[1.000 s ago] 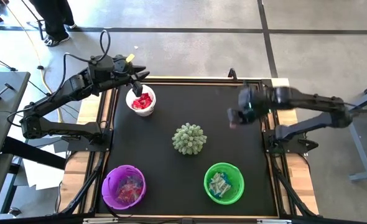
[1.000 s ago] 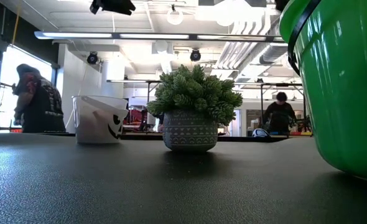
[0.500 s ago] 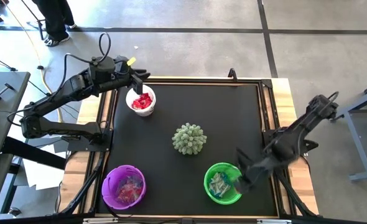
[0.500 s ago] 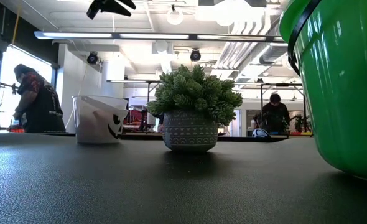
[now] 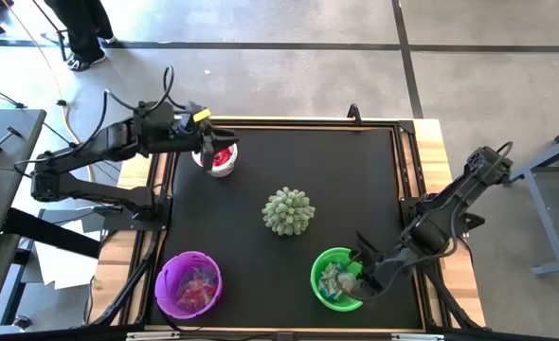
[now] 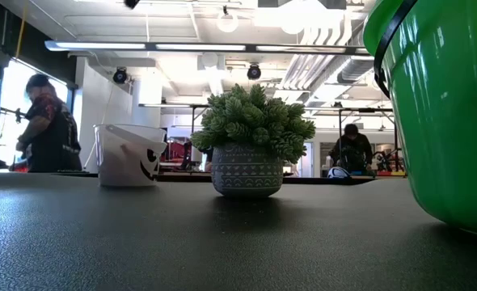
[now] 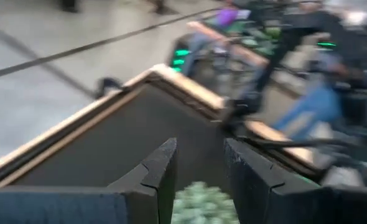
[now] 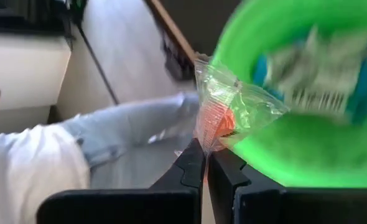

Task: Organize candy in baskets
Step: Put the orange gummy into the purple bucket

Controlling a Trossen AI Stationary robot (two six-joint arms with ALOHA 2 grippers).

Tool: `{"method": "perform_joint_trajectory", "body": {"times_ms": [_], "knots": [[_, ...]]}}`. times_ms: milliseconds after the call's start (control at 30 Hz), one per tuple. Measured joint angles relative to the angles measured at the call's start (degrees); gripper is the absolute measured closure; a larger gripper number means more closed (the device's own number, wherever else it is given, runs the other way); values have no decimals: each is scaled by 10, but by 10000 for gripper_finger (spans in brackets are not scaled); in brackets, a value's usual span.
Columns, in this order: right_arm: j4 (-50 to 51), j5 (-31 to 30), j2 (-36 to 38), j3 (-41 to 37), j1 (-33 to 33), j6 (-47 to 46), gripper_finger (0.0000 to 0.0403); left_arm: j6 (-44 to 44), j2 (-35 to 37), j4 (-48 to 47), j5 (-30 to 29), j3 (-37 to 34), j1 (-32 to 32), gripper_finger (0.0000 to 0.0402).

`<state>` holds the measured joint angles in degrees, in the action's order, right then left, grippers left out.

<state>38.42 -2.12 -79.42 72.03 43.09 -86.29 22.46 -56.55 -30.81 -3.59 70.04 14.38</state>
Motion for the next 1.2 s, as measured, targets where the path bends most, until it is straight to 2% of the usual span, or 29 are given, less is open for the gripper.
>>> {"method": "perform_joint_trajectory", "body": {"times_ms": [200, 267, 367, 467, 600, 700, 800, 1067, 1200], "knots": [[0, -52, 0, 0, -82, 134, 400, -31, -29, 136, 114, 0, -68, 288], [0, -62, 0, 0, -122, 186, 400, -40, -34, 191, 130, 0, -87, 288], [0, -67, 0, 0, -189, 269, 400, -60, -36, 248, 131, 0, -107, 288], [-13, -67, 0, 0, -258, 339, 400, -74, -37, 266, 120, 0, -117, 288], [-144, -69, 0, 0, -328, 414, 400, -76, -43, 258, 80, 0, -120, 288], [-269, -67, 0, 0, -349, 473, 400, -78, -61, 261, 75, 0, -119, 288], [-333, -69, 0, 0, -356, 513, 400, -78, -83, 271, 75, 0, -119, 288], [-348, -160, 0, 0, -357, 587, 400, -48, -123, 320, 78, 0, -122, 288], [-373, -185, 0, 0, -357, 617, 400, -27, -137, 323, 89, 0, -123, 288]]}}
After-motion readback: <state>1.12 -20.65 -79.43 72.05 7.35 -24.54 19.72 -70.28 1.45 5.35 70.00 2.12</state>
